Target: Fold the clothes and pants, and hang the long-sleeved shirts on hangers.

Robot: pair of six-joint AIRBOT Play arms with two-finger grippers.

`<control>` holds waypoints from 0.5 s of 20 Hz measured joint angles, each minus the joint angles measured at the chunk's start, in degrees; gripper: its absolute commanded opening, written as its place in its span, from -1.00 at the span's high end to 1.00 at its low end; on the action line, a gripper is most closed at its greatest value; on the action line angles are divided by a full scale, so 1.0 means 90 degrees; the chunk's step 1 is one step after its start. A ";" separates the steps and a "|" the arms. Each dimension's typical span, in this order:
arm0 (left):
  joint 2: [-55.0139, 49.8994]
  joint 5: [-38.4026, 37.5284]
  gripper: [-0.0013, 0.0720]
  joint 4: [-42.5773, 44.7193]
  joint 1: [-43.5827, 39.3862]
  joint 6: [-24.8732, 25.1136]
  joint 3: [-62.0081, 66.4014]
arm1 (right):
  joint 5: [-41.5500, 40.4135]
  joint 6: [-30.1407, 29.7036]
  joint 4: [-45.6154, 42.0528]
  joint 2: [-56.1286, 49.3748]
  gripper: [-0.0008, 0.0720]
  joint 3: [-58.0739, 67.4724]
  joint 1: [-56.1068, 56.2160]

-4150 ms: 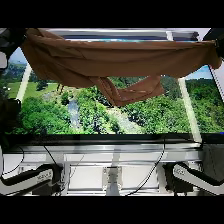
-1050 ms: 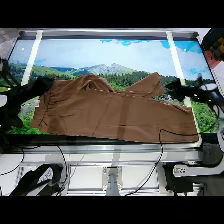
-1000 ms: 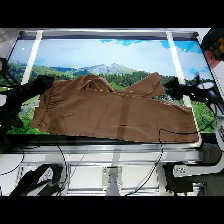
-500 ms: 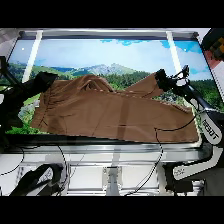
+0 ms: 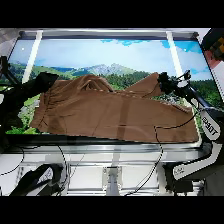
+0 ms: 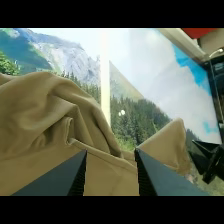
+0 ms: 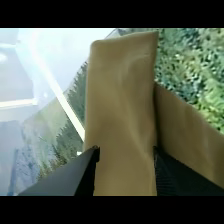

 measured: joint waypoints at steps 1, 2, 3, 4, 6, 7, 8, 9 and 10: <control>0.0000 0.0000 0.03 -0.0002 0.0000 0.0002 0.0002 | 0.0005 0.0002 -0.0041 0.0000 -0.14 0.0000 -0.0017; 0.0000 0.0000 0.03 -0.0002 0.0000 0.0002 0.0000 | 0.0034 0.0005 -0.0075 -0.0005 -0.14 0.0000 -0.0029; 0.0000 0.0000 0.03 -0.0002 0.0000 0.0002 0.0002 | 0.0056 0.0015 -0.0107 -0.0007 -0.14 0.0000 -0.0036; 0.0000 -0.0005 0.03 -0.0002 0.0000 0.0002 0.0002 | 0.0068 0.0022 -0.0121 -0.0007 -0.14 0.0000 -0.0049; 0.0000 -0.0005 0.03 -0.0002 0.0000 0.0005 0.0000 | 0.0097 0.0024 -0.0155 -0.0022 -0.14 0.0000 -0.0056; 0.0000 -0.0005 0.03 -0.0002 0.0000 0.0005 0.0002 | 0.0121 0.0024 -0.0163 -0.0036 -0.14 0.0005 -0.0056; 0.0000 -0.0005 0.03 -0.0002 0.0000 0.0005 0.0000 | 0.0146 0.0027 -0.0168 -0.0073 -0.14 0.0007 -0.0056; -0.0002 -0.0005 0.03 -0.0002 0.0000 0.0005 0.0000 | 0.0187 0.0029 -0.0170 -0.0117 -0.14 0.0007 -0.0046; 0.0000 -0.0005 0.03 -0.0002 0.0000 0.0005 0.0000 | 0.0194 0.0029 -0.0170 -0.0153 -0.14 0.0007 -0.0032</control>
